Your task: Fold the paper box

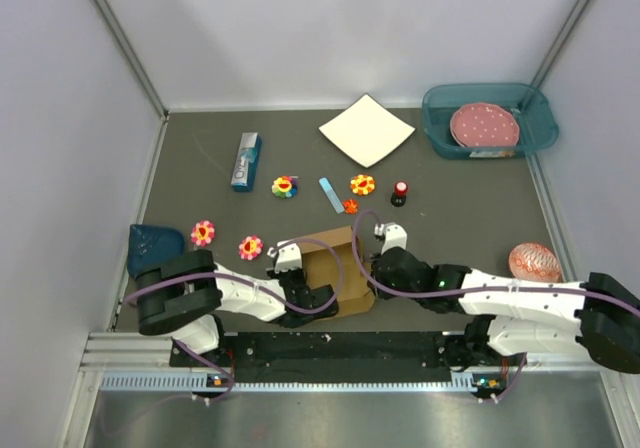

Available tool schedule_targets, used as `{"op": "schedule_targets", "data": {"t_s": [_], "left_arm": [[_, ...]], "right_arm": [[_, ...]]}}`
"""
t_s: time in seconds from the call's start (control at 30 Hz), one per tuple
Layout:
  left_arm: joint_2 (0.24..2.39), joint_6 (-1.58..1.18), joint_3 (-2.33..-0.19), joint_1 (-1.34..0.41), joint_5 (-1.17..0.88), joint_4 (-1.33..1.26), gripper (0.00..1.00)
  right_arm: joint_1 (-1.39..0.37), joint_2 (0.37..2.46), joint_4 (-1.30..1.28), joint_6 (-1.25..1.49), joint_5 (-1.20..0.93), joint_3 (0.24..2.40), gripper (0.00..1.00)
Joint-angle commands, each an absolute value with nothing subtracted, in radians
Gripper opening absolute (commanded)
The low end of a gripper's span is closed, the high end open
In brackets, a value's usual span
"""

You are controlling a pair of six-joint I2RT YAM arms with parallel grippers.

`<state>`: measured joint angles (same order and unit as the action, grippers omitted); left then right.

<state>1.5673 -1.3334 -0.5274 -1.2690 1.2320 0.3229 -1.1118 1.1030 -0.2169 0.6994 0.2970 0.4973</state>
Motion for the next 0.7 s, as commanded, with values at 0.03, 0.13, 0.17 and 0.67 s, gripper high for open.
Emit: {"op": "schedule_targets", "data": {"t_s": [0.03, 0.13, 0.17, 0.67], "left_arm": [[1.588, -1.382, -0.538, -1.278, 1.224, 0.397, 0.0], [1.591, -1.391, -0.54, -1.282, 1.229, 0.41, 0.0], [1.592, -1.393, -0.54, -1.284, 1.232, 0.408, 0.0], [1.557, -1.367, -0.558, -1.31, 1.229, 0.445, 0.0]], "right_arm": [[-1.124, 0.971, -0.256, 0.69, 0.354, 0.509, 0.24], [-1.126, 0.905, -0.302, 0.693, 0.442, 0.509, 0.24], [-1.121, 0.878, -0.31, 0.686, 0.492, 0.511, 0.24], [-1.035, 1.049, 0.033, 0.503, 0.433, 0.511, 0.46]]}}
